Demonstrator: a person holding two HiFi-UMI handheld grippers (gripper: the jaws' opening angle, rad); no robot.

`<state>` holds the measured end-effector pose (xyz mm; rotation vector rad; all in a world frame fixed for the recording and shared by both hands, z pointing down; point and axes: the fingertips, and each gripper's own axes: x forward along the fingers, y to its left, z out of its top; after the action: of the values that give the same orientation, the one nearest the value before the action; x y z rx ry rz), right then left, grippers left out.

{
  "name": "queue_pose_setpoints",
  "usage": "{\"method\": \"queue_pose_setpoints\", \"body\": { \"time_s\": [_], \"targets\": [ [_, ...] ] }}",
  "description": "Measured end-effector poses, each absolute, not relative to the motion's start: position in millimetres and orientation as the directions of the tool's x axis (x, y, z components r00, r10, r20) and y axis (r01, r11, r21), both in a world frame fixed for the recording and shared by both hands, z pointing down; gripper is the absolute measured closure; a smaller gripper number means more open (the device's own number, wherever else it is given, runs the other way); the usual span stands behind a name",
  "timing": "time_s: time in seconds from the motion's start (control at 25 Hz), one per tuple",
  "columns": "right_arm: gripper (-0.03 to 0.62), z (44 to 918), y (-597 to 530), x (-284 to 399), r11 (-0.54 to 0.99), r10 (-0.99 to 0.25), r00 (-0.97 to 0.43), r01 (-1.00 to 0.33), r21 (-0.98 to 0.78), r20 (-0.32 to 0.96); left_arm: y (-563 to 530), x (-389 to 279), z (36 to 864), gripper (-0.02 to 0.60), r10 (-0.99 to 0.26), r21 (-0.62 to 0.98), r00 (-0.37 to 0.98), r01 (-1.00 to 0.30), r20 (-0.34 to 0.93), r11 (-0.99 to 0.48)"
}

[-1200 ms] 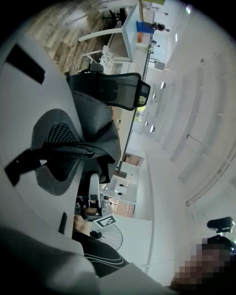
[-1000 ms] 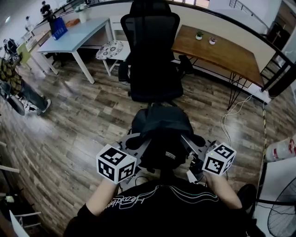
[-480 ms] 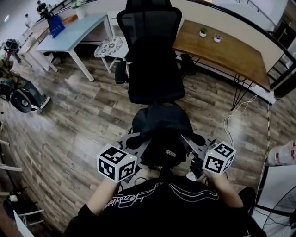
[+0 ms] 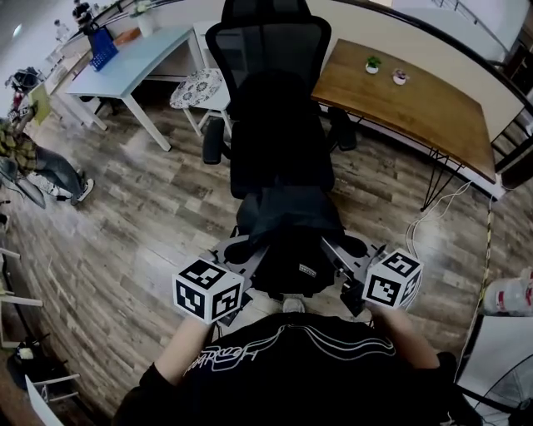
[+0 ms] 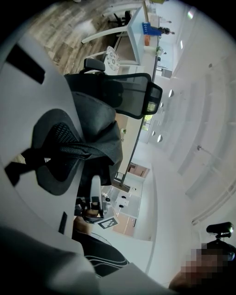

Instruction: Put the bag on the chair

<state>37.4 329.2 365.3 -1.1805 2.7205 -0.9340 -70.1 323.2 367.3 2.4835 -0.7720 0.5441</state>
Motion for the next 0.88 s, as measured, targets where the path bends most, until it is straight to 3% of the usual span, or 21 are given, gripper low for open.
{"method": "queue_pose_setpoints", "body": {
  "time_s": [0.44,0.88],
  "targets": [
    [0.582,364,253,63,0.547,-0.669,-0.706,-0.681,-0.487,0.235,250,-47,367,0.543,-0.430,0.324,0.760,-0.615,0.487,-0.719],
    [0.582,392,142,82,0.452,-0.696,-0.653,-0.721,-0.525,0.298,134,-27,393,0.543,-0.365,0.368,0.782,-0.578,0.505,-0.728]
  ]
}}
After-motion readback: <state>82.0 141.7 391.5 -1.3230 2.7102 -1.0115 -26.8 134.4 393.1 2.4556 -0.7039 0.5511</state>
